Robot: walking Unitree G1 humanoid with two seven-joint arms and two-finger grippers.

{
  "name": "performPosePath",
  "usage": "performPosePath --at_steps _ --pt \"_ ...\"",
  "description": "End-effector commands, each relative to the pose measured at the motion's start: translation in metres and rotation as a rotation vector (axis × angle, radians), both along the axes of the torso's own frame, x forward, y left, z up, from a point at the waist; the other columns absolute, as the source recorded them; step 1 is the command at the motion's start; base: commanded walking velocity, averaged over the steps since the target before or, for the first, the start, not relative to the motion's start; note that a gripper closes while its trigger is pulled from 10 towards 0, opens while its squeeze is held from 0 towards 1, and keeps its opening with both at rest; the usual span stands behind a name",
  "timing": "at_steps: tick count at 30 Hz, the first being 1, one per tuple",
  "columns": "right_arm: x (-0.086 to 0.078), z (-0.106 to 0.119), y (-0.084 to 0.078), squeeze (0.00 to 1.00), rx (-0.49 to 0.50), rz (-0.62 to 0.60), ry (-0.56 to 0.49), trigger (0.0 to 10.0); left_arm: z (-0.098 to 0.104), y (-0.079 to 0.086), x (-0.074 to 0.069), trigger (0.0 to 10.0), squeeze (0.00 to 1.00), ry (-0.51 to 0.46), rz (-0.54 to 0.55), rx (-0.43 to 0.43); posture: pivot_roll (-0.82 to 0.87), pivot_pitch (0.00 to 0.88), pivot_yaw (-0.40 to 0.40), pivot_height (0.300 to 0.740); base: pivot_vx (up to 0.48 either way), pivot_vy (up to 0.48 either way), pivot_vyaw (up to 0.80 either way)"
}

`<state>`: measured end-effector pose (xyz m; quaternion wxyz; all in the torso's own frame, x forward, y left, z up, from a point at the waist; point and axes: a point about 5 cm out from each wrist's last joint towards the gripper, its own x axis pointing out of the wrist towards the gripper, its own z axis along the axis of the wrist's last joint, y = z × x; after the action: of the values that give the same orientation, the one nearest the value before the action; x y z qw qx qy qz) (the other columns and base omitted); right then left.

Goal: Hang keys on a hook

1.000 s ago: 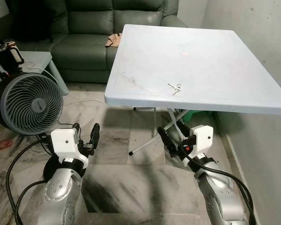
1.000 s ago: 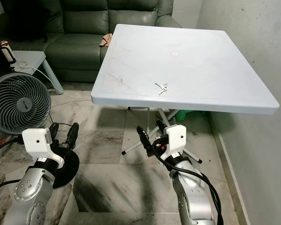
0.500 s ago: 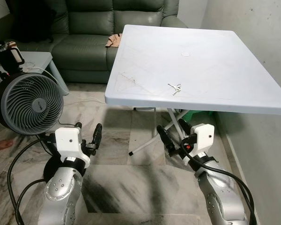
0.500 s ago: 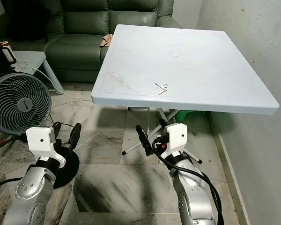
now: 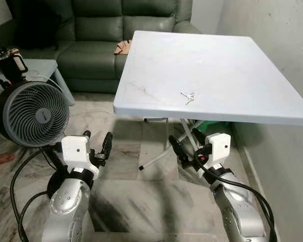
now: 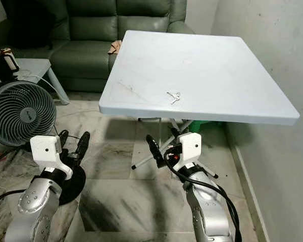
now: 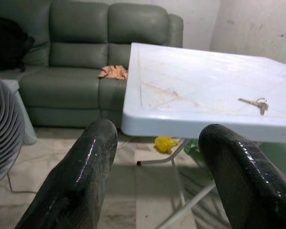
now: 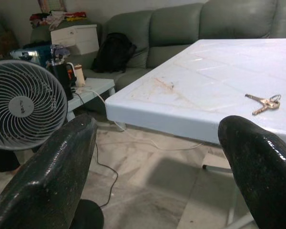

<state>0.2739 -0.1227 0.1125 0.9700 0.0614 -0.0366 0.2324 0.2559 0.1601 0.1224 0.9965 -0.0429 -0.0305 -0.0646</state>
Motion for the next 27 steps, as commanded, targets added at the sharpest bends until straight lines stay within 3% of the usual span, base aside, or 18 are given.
performPosePath --at_steps 1,27 --pt "0.0014 0.0041 0.0025 0.0 0.001 0.01 -0.014 10.0 0.0 0.0009 0.0011 10.0 0.0 0.009 -0.01 0.006 -0.12 0.014 0.017 0.74 0.401 0.0 0.0" --pt "0.0011 0.0044 0.0038 0.0 0.003 0.023 -0.016 10.0 -0.0015 -0.0012 0.0016 10.0 0.0 0.016 -0.018 0.005 -0.12 0.014 0.015 0.74 0.322 0.0 0.0"
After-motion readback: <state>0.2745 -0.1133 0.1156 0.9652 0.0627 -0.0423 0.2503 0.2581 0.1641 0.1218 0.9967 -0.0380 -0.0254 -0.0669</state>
